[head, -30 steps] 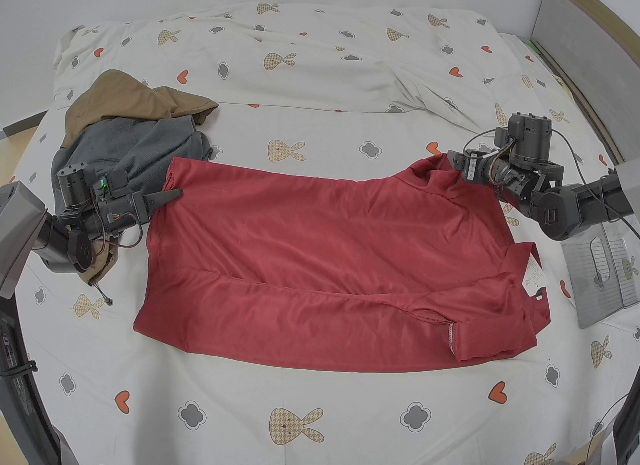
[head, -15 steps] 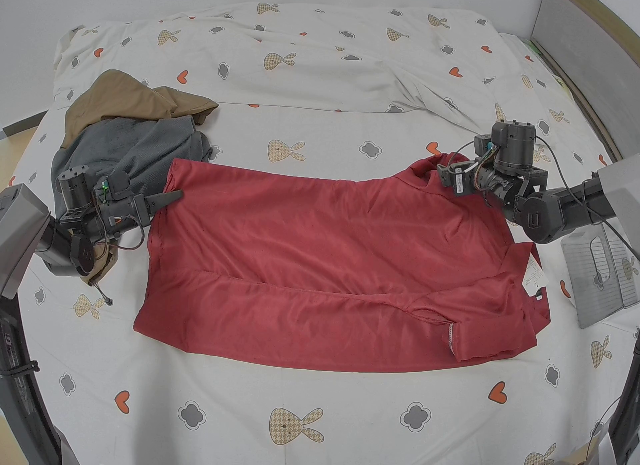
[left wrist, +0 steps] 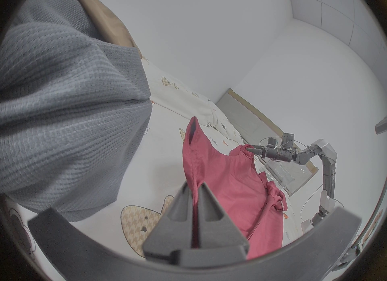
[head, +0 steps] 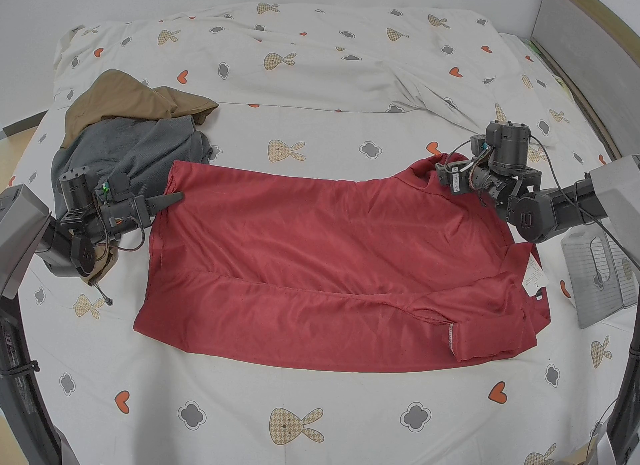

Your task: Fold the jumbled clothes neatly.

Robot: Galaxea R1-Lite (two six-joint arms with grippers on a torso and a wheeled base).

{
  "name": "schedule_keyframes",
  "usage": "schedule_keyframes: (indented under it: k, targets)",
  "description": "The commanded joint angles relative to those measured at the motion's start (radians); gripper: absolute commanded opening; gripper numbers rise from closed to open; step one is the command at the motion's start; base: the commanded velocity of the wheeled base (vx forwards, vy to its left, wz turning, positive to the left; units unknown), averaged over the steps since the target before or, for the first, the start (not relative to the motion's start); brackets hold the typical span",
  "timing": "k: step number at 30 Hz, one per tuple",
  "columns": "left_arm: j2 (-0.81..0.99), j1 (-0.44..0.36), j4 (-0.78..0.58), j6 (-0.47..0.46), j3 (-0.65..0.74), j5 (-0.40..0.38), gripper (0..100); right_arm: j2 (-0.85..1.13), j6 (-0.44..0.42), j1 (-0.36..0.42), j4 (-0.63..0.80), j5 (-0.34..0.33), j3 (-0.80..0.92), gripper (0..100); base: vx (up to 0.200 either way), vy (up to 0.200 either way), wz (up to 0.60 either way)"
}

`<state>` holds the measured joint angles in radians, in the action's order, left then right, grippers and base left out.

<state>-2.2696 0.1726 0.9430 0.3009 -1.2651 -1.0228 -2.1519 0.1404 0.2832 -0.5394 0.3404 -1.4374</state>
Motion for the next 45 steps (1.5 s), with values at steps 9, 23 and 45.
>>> schedule_keyframes:
  k: [9,23,45]
  targets:
    - [0.001,-0.005,-0.036,0.037,-0.01,0.001,100,0.127,-0.036,0.005,-0.004,-0.008,0.126,100,0.0,0.0,0.0]
    - [0.205,0.174,-0.044,-0.083,0.092,0.003,100,0.575,-0.048,0.203,0.124,-0.029,0.506,100,0.0,0.0,0.0]
    - [0.487,-0.496,-0.05,-0.71,0.828,1.106,100,0.59,0.097,0.671,0.266,0.361,1.12,100,0.0,0.0,0.0]
